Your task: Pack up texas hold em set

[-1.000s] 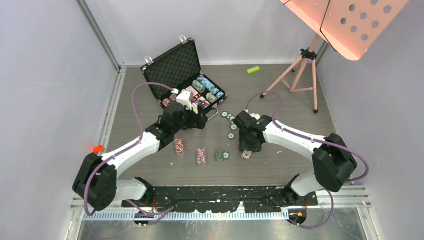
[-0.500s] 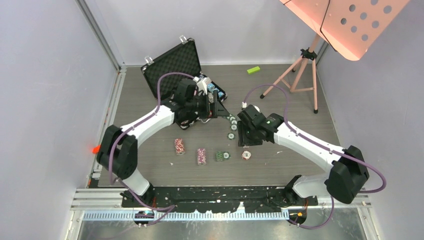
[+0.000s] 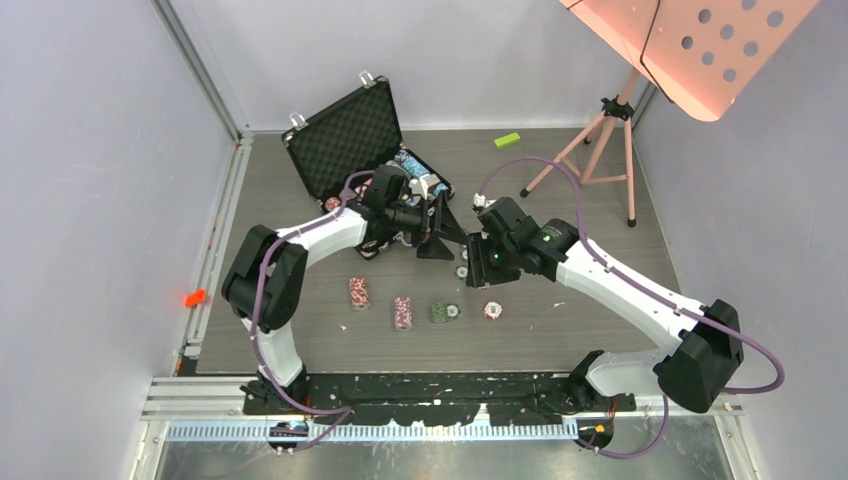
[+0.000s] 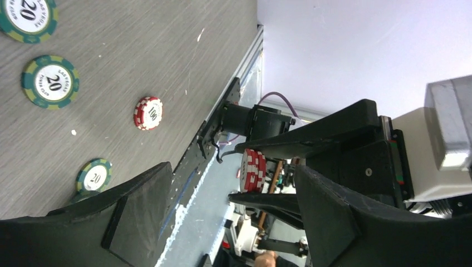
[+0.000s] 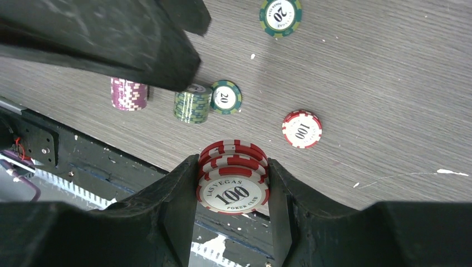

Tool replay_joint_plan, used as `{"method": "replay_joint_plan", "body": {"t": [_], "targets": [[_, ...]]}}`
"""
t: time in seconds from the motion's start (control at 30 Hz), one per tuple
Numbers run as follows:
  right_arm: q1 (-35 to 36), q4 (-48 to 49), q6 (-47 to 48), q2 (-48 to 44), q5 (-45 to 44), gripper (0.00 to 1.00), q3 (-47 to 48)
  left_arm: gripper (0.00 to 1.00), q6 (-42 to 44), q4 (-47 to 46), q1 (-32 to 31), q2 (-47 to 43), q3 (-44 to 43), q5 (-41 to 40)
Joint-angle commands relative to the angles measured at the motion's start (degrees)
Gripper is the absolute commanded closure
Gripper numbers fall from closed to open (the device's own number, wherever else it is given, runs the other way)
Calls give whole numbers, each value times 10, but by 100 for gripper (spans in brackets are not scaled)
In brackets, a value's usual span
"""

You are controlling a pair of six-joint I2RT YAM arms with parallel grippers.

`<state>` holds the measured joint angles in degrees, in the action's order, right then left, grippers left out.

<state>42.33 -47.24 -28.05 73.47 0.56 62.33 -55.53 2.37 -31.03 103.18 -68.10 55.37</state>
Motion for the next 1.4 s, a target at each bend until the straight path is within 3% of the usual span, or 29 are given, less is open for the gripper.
{"method": "replay_joint_plan", "body": {"t": [0.0, 0.97, 1.2, 1.37], "targets": [[2, 11, 30, 7, 22, 99, 36, 18, -31, -34, -11, 13, -20, 48], [-7, 11, 73, 54, 23, 99, 107, 36, -13, -6, -51, 36, -18, 103], [-8, 11, 79, 61, 18, 99, 113, 59, -16, -4, -57, 42, -23, 106], [-8, 6, 79, 70, -20, 99, 117, 56, -17, -1, -61, 44, -26, 106]]}}
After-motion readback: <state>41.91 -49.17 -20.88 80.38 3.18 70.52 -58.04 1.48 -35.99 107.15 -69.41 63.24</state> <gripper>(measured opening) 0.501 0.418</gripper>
